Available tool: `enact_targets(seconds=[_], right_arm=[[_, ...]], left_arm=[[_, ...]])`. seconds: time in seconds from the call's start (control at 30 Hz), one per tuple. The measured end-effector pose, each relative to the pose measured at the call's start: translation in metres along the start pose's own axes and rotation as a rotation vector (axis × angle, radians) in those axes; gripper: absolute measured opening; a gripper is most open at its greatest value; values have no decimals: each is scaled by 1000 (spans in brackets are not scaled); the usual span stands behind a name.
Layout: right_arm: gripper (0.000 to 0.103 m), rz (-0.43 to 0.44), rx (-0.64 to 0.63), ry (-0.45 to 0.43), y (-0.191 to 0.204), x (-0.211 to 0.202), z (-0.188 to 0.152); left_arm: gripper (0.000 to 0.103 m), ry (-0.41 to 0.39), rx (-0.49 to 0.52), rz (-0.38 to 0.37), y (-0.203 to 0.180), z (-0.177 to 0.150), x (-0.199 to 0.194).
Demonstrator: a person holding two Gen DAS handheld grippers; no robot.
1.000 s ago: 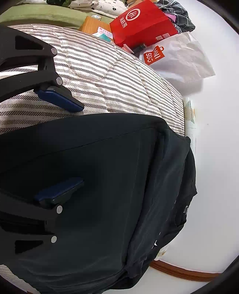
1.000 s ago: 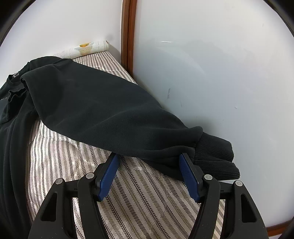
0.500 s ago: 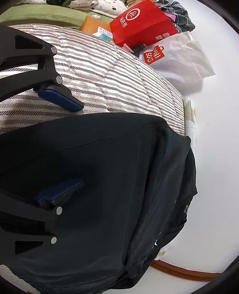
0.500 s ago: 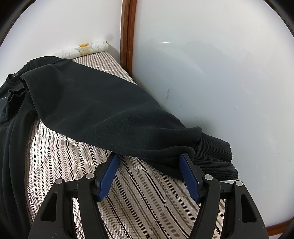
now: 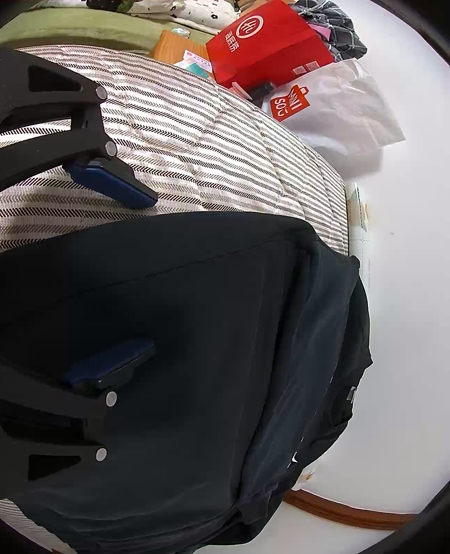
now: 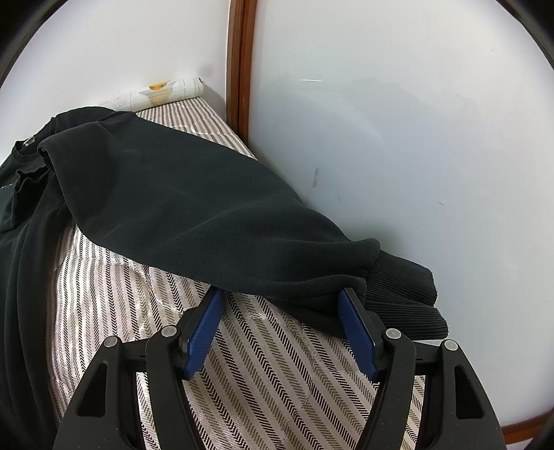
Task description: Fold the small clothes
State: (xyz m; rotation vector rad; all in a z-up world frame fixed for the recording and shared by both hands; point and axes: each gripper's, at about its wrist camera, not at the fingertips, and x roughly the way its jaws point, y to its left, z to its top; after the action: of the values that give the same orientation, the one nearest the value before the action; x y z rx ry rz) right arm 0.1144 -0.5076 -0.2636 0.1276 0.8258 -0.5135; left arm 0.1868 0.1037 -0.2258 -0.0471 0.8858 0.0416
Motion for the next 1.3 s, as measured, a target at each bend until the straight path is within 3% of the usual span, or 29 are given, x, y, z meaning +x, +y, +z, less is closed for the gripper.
enact_targets(seconds=[0.77, 0.83, 1.1, 1.3], right_arm=[[66, -5, -7, -3, -1, 2, 2], [62, -1, -17, -9, 0, 2, 2], [21, -28, 4, -21, -3, 1, 1], [9, -41, 11, -64, -2, -7, 1]], left_arm=[[77, 1, 0, 0, 1, 0, 0], [77, 1, 0, 0, 0, 0, 0], [77, 1, 0, 0, 0, 0, 0], [78, 1, -1, -1, 0, 0, 0]])
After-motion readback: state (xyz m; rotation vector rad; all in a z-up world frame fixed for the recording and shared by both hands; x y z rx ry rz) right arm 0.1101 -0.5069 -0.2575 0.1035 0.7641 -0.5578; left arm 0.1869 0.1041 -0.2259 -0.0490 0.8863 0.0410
